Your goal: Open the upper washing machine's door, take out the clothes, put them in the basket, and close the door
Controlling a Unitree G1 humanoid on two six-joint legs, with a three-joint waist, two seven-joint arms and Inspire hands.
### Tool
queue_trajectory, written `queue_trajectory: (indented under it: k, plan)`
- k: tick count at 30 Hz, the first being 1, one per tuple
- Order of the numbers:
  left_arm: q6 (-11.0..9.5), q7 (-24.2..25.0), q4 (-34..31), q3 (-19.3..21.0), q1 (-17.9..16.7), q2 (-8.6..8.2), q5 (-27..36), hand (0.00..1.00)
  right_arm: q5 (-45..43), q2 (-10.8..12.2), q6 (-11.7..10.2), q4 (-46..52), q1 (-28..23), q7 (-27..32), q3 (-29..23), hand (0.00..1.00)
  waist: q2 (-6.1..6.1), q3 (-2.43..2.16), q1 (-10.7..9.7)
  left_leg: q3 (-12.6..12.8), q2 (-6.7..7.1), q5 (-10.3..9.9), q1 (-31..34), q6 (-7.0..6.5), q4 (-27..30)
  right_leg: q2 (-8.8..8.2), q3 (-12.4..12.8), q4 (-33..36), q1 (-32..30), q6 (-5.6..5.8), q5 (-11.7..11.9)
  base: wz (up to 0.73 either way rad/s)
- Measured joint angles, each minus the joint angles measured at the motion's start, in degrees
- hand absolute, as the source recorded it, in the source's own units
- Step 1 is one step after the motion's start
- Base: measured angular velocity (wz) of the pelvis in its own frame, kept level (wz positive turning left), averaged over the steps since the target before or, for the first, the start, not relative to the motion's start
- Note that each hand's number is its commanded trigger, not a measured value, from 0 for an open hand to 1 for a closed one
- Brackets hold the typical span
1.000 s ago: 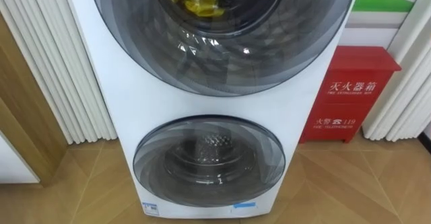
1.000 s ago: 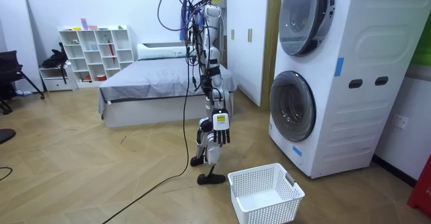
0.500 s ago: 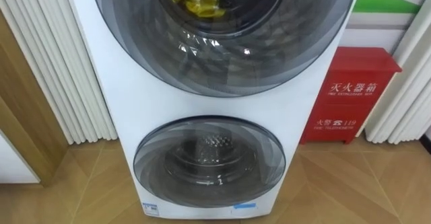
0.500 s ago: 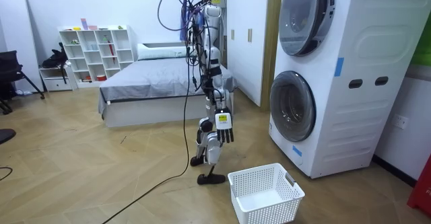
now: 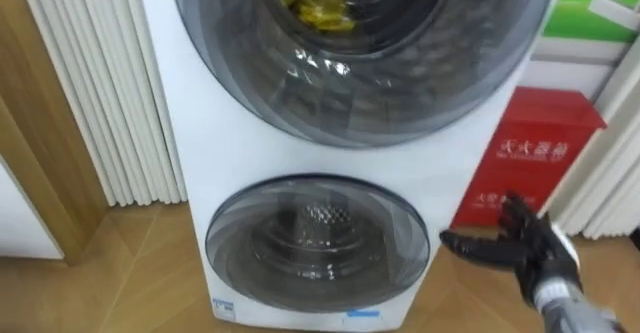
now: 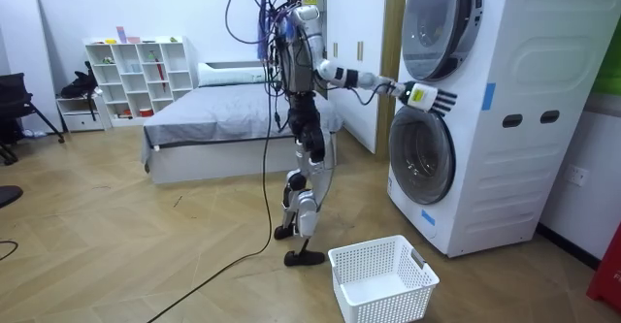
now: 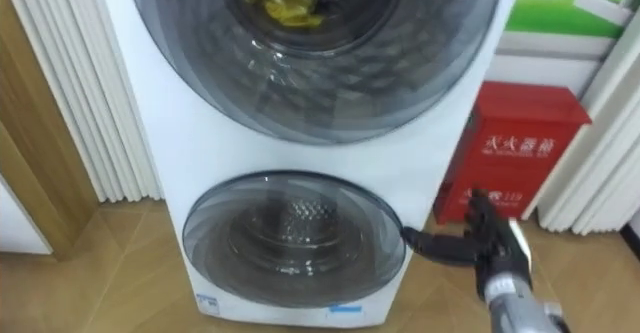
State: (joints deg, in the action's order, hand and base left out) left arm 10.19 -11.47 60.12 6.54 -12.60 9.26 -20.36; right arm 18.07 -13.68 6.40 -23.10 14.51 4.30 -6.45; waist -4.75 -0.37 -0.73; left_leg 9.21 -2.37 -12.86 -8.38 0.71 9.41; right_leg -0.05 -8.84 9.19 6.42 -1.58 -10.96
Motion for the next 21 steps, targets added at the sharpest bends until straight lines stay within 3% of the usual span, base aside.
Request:
queue_trajectory:
  k: [4,9,13,21]
  plan:
    - [0.31,0.6,-1.72,1.07,-0.33,0.03,-0.58,0.0,0.8,-2.6,0.09,2.64,3.91,2.2,0.02,0.0,0.35,0.11,1.25,-0.62,-0.06,0.0,0.43,0.0,-0.08,0.01,-0.04,0.3,-0.54,0.02,0.04,-0.01]
    - [1.07,0.99,-2.24,1.25,-0.23,0.13,-0.56,0.0,0.44,-6.82,0.46,3.84,11.4,4.63,0.3,0.0,0.29,0.01,1.05,-1.91,-0.15,0.02,1.02,0.0,-0.31,0.13,-0.59,0.48,-0.89,0.02,0.04,0.06]
    - [2.07,0.99,-2.33,1.27,-1.27,0.34,-0.52,0.0,-1.39,-8.47,2.06,4.78,11.68,5.11,0.55,0.0,-0.15,-0.29,0.61,-2.03,-0.14,0.02,0.72,0.0,-0.32,0.1,-0.59,0.61,-0.75,0.03,0.04,-0.02]
    - [2.02,1.25,-3.64,1.28,-2.18,1.14,-0.51,0.0,-0.6,-11.8,3.23,7.05,13.69,5.72,0.6,0.0,-1.2,-0.04,0.59,-1.88,-0.15,0.02,-0.18,-0.01,-0.37,0.06,-0.5,0.62,-0.05,0.05,0.05,-0.09]
